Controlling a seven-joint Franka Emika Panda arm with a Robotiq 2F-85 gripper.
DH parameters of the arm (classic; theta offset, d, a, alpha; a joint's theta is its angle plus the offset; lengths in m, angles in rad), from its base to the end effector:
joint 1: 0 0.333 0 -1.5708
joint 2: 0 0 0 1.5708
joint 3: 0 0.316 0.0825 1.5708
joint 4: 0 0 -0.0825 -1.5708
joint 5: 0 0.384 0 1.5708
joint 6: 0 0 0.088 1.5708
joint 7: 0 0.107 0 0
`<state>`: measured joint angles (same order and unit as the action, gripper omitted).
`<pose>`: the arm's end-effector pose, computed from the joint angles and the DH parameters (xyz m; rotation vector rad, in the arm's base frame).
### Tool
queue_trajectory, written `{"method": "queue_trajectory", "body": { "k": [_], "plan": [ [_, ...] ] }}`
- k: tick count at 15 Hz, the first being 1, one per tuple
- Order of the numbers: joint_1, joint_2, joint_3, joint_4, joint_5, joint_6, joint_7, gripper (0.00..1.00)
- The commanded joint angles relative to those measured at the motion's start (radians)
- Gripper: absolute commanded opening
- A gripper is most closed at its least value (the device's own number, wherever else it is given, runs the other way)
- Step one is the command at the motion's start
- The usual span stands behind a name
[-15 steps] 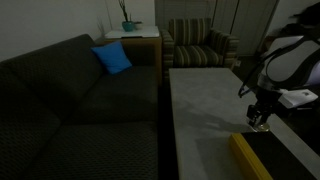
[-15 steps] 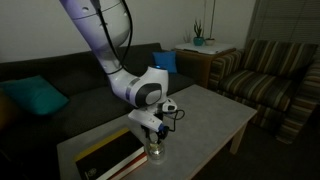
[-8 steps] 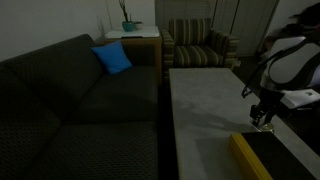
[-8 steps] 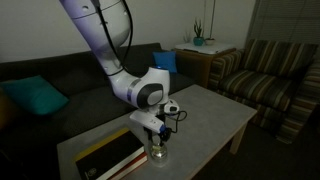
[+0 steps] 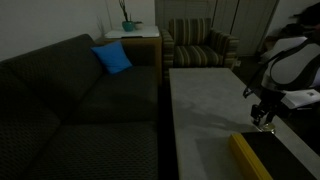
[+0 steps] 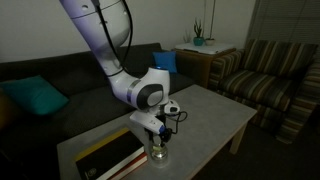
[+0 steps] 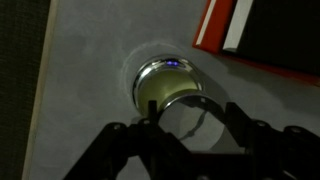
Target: Put the silver lid on the silver bottle
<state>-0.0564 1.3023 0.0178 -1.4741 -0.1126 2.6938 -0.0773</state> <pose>0.6192 -0.0208 -0.1057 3.1103 0.2022 -0.1296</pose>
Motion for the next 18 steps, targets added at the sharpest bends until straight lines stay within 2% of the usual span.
{"method": "queue_trajectory", "body": {
  "k": [1, 13, 18],
  "plan": [
    [0.027, -0.059, -0.026, -0.081, 0.009, 0.045, 0.016, 0.43],
    [0.061, -0.126, -0.061, -0.226, 0.031, 0.121, 0.129, 0.43],
    [0.120, -0.118, -0.133, -0.254, 0.047, 0.197, 0.228, 0.43]
  ]
}}
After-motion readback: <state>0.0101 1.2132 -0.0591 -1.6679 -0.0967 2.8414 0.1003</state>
